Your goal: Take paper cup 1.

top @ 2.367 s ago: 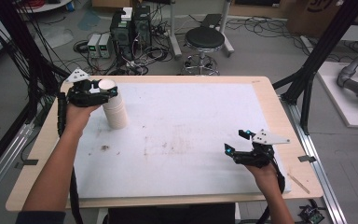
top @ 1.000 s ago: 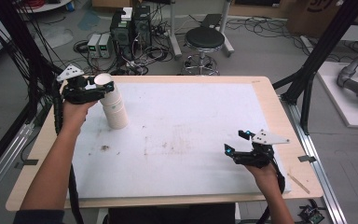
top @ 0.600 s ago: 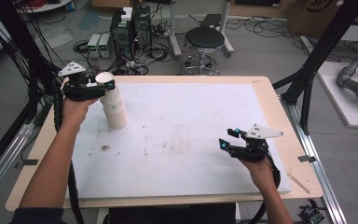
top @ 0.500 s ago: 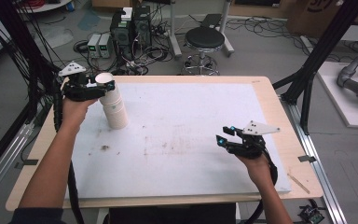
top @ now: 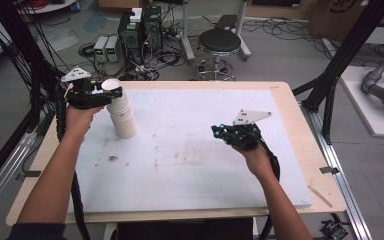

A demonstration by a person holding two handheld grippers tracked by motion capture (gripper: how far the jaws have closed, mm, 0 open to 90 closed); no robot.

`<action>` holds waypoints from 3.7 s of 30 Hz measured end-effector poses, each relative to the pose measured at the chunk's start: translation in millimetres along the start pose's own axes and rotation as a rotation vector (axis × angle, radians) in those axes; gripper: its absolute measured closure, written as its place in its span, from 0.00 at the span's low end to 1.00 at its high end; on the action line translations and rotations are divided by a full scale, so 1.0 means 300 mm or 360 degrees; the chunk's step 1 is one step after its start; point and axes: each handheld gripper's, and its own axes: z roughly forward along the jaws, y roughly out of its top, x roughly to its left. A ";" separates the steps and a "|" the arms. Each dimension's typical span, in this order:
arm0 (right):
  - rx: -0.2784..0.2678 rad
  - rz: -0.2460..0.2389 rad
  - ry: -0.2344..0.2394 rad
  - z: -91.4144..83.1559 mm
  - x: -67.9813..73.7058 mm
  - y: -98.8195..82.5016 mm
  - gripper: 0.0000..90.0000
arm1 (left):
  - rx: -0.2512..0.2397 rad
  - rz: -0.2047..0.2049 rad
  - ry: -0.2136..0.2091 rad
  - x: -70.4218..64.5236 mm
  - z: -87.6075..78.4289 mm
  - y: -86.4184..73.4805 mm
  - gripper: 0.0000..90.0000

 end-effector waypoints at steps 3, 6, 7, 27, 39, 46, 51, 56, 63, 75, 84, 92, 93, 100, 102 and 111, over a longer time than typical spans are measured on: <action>0.0008 -0.0027 0.0031 0.053 0.002 0.049 1.00 | 0.0000 -0.0007 -0.0003 0.002 0.000 -0.006 0.38; 0.0017 -0.0055 0.0063 0.104 0.012 0.099 1.00 | -0.0005 -0.0008 -0.0002 0.004 -0.001 -0.007 0.38; 0.0016 -0.0076 0.0069 0.122 0.016 0.117 1.00 | -0.0002 -0.0010 -0.0006 0.005 -0.001 -0.007 0.38; 0.0028 -0.0194 0.0256 0.424 0.072 0.364 1.00 | 0.0014 -0.0016 -0.0017 0.011 0.008 -0.018 0.39; 0.0112 -0.0198 0.0320 0.563 0.099 0.407 1.00 | 0.0022 -0.0018 -0.0027 0.010 0.009 -0.020 0.39; 0.0162 -0.0218 0.0344 0.630 0.127 0.439 1.00 | 0.0024 -0.0018 -0.0027 0.008 0.011 -0.020 0.39; 0.0217 -0.0244 0.0352 0.680 0.141 0.457 1.00 | 0.0027 -0.0015 -0.0025 0.005 0.011 -0.019 0.39; 0.0285 -0.0250 0.0349 0.724 0.158 0.459 1.00 | 0.0032 -0.0015 -0.0024 0.003 0.011 -0.018 0.39; 0.0313 -0.0240 0.0336 0.751 0.158 0.456 1.00 | 0.0033 -0.0015 -0.0020 0.002 0.011 -0.018 0.39; 0.0378 -0.0234 0.0334 0.779 0.167 0.463 1.00 | 0.0042 -0.0014 -0.0012 0.002 0.012 -0.021 0.39; 0.0444 -0.0233 0.0334 0.798 0.167 0.450 1.00 | 0.0029 -0.0034 0.0001 0.003 0.005 -0.019 0.39; 0.0393 -0.0218 0.0362 0.763 0.160 0.468 1.00 | 0.0050 -0.0035 0.0016 0.006 0.009 -0.020 0.39; 0.0386 -0.0209 0.0369 0.760 0.158 0.470 1.00 | 0.0052 -0.0035 0.0019 0.005 0.010 -0.020 0.39; 0.0432 -0.0222 0.0351 0.776 0.168 0.478 1.00 | 0.0052 0.0001 0.0020 -0.012 0.024 -0.017 0.38; 0.0444 -0.0224 0.0342 0.781 0.173 0.481 1.00 | 0.0050 0.0001 0.0025 -0.011 0.024 -0.017 0.38; 0.0482 -0.0220 0.0341 0.803 0.182 0.473 1.00 | 0.0002 -0.0018 0.0040 -0.002 0.001 -0.006 0.38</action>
